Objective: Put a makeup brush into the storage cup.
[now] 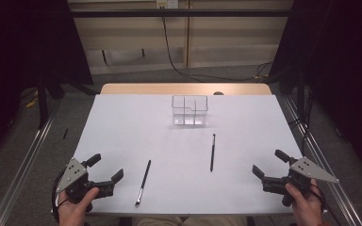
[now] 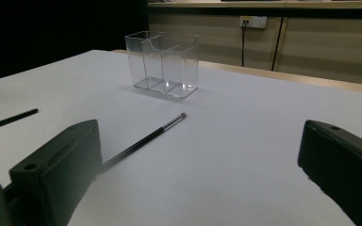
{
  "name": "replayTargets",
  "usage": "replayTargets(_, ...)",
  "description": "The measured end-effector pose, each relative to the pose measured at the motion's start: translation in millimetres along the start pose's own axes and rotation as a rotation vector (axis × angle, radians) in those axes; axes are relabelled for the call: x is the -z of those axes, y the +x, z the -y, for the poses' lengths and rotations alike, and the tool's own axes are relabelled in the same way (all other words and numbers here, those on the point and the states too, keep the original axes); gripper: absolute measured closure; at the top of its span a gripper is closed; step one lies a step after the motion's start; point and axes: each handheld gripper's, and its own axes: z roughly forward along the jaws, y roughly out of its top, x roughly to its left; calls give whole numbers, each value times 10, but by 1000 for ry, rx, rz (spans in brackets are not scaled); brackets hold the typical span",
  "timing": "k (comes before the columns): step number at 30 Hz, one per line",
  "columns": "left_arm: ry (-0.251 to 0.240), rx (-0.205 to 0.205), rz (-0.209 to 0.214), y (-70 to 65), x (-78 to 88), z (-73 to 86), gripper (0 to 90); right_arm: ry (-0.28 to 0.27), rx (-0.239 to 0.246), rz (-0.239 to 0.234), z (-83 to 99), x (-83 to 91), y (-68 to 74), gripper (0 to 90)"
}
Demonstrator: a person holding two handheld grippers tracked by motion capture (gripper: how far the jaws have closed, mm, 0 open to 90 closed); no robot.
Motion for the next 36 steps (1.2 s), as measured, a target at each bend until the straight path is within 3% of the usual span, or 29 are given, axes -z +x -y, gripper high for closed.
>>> replayTargets(14, 15, 8, -14, 10, -5, -13, 31, -4, -6, 0, 8, -5, -22, 0)
replayTargets(17, 25, -7, -18, -11, -20, -22, 30, -5, -6, 0, 9, -4, -22, 0)
replayTargets(25, 37, 0, 6, -32, -40, -66, 30, 5, 3, -11, 3, 11, 23, 0)
replayTargets(36, 41, -38, 39, -69, -149, -207, 31, 9, -1, -11, 8, -8, 20, 0)
